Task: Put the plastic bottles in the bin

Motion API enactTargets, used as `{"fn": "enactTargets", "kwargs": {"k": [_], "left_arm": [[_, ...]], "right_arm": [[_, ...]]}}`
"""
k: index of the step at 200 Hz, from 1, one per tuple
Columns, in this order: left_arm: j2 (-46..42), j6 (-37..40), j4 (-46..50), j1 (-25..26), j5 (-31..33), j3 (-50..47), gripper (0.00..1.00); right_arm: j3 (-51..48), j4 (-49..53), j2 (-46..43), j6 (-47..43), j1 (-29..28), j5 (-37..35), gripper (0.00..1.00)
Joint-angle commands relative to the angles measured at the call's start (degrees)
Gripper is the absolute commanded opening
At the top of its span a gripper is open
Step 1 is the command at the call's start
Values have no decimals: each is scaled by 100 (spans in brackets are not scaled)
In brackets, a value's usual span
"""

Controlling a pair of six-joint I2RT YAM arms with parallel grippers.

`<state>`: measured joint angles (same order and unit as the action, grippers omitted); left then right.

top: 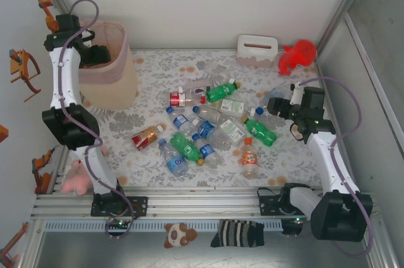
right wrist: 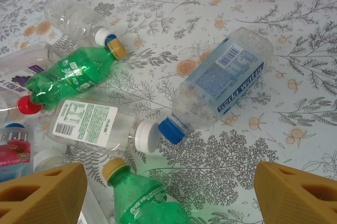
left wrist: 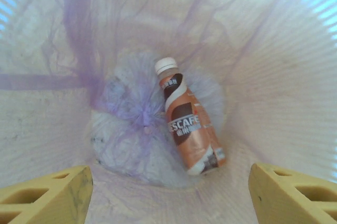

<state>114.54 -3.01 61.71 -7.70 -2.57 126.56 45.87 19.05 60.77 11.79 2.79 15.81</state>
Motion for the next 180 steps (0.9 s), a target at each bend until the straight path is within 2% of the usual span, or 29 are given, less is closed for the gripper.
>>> {"fn": "enactTargets", "kwargs": {"k": [1, 64, 132, 180], "left_arm": [[-511, 223, 99, 123, -212, -17, 76], [-1697, 842, -2, 773, -634, -909, 76], [-2940, 1667, -249, 2069, -444, -2699, 76], [-3479, 2051, -292, 2609, -563, -4130, 77]], "right_arm": [[280, 155, -156, -81, -44, 52, 82], [361, 284, -221, -70, -42, 187, 82], [305, 380, -314, -56, -46, 309, 82], [262, 485, -427, -43, -41, 288, 82]]}}
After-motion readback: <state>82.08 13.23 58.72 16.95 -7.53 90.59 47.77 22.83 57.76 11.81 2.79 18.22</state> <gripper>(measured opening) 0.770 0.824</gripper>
